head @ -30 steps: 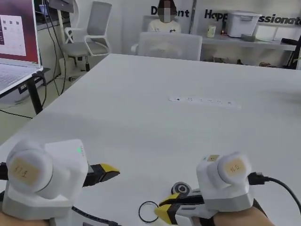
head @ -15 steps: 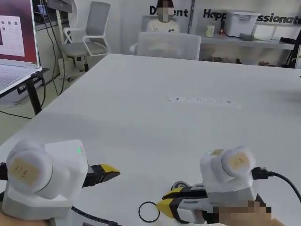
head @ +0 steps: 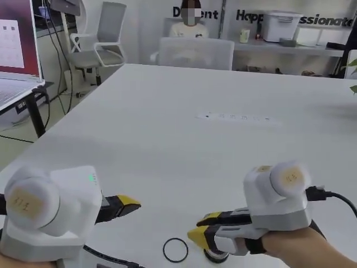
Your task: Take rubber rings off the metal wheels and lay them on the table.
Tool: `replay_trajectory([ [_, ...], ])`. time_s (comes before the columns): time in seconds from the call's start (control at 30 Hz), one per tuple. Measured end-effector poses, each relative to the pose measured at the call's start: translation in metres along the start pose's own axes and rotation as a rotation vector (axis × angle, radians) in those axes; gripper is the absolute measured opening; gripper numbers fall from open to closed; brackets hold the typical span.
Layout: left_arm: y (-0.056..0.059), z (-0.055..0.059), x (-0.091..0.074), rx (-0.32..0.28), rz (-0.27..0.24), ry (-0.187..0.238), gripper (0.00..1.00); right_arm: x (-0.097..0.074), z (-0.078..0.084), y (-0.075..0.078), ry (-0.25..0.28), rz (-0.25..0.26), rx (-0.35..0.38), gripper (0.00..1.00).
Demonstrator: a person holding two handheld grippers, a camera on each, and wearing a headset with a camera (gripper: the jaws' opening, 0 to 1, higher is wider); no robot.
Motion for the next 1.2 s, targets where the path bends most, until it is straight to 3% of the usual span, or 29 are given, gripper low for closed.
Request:
replay_trajectory([
  [0.6, 0.000, 0.001, 0.001, -0.014, 0.008, 0.003, 0.79, -0.024, -0.016, 0.007, 0.051, 0.029, -0.026, 0.21],
  [0.97, 0.002, -0.002, 0.001, -0.007, 0.019, 0.013, 0.79, -0.033, -0.017, 0.008, 0.053, -0.014, -0.026, 0.24],
  [1.2, -0.001, -0.010, 0.002, 0.043, 0.023, 0.006, 0.80, -0.043, -0.016, 0.020, 0.076, 0.004, -0.006, 0.27],
])
Point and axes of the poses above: the centre of the closed fingertips' face, and the gripper's own axes: x roughly forward along the fingers, y roughly to its right, z roughly out of its underside, the point moved 8 cm from there along -x, roughly backward along the fingers, and after that the axes turned 3 degrees about z, right-handed, at the moved point
